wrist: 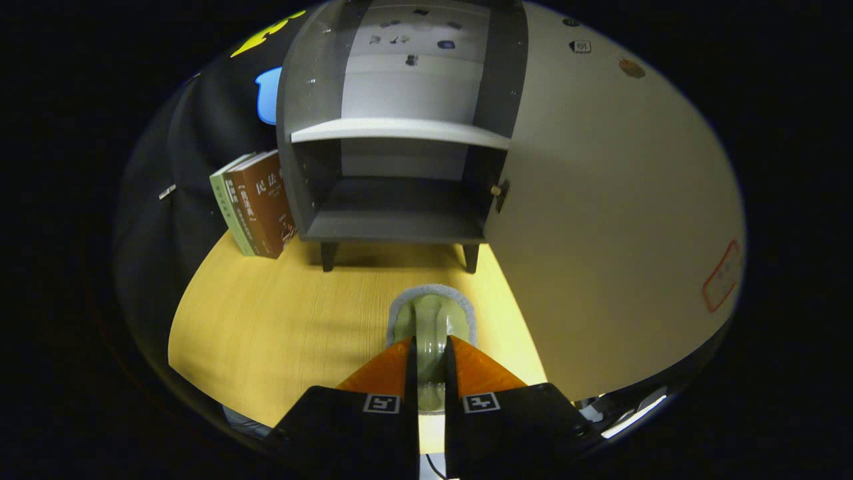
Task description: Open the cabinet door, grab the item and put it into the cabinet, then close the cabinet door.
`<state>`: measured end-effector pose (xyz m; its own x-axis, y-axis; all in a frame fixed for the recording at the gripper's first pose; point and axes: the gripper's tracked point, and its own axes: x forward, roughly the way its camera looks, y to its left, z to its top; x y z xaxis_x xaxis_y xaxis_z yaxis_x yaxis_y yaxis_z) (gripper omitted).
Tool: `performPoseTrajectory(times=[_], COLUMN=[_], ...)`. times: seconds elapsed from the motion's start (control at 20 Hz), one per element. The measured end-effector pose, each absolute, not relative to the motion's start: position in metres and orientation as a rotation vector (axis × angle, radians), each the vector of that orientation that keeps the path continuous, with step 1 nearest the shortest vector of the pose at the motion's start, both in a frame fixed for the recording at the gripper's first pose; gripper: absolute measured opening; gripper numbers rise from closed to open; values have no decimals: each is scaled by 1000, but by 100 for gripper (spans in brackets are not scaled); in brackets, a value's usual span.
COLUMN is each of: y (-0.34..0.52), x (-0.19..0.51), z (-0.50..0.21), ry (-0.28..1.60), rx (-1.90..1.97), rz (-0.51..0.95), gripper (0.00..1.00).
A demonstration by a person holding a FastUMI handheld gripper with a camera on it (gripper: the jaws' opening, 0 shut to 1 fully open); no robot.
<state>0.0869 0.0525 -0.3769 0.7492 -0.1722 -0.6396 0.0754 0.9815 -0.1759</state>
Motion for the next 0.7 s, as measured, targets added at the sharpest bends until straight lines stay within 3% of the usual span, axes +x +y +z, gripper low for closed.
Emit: performPoseTrajectory(times=[0.35,0.7], y=[44,69], x=[145,216], z=[-271,-194], ry=[474,306], rx=[-152,-131], rz=[-150,-70], gripper=[19,19])
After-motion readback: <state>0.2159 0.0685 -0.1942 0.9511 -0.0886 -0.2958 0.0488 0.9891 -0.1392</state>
